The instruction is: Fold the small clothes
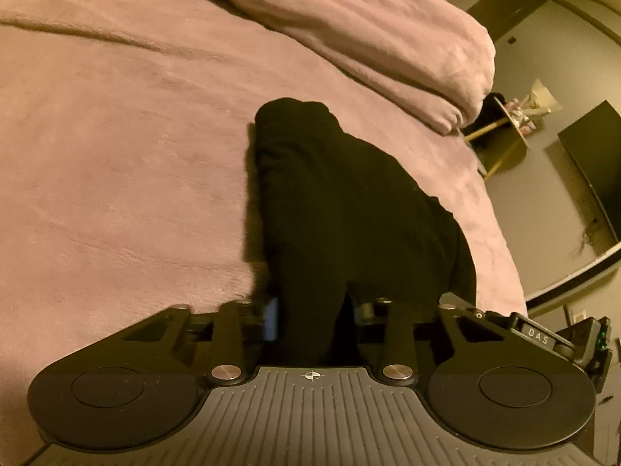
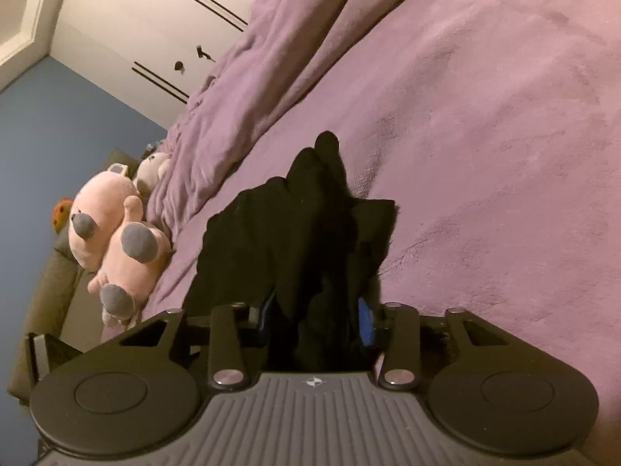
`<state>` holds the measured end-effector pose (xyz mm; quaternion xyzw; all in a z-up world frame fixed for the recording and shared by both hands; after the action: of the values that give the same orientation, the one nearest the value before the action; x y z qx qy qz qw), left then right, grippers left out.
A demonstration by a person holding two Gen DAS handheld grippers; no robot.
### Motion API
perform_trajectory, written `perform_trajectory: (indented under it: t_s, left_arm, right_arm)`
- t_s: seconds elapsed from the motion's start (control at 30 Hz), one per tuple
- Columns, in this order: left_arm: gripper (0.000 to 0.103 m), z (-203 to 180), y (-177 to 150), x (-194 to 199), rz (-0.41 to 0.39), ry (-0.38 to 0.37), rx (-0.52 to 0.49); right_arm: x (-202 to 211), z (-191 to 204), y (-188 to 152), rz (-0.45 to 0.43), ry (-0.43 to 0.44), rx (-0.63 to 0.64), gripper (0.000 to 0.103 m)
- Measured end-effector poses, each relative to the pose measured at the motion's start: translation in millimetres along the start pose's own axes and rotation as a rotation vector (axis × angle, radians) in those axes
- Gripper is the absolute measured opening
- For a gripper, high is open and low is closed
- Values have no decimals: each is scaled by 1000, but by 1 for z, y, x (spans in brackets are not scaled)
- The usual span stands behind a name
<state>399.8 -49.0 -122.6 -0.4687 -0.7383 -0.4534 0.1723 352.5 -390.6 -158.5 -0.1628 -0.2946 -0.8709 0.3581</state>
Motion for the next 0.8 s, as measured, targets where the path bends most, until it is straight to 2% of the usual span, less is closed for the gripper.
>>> perform_trajectory:
  t_s: [0.13,0.23,0.47,0.67,0.8]
  left_arm:
    - [26,-12,3,4,-10,18,-34]
    - [25,-19,6,11,-17,18,-40]
    - [24,-29,17,44,-57,15,-63]
    - [24,-13,22,84,-86,65,-74]
    - [25,6,18,106,-89,129,-98]
  right_arm:
    - [2,7,-3,-14,-19,1,27]
    - [7,19,-5,-27,-31,22,25]
    - [15,54,-7,-19,-1,63,25]
    - [10,87,-21,-2,43,87,25]
    - [-3,110,-39,28,50,114,25]
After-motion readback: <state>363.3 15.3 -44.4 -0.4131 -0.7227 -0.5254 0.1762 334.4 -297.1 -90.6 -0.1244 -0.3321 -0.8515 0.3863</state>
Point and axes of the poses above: each gripper's, at about its wrist camera, not at the fingertips, and x roughly against the way its jaws point, z to its left, y to its top, the point moved 2 cm from there along -x, roughly the way its jaws point, and after that the axes turned 6 degrees about -x, right-handed, at the moved point
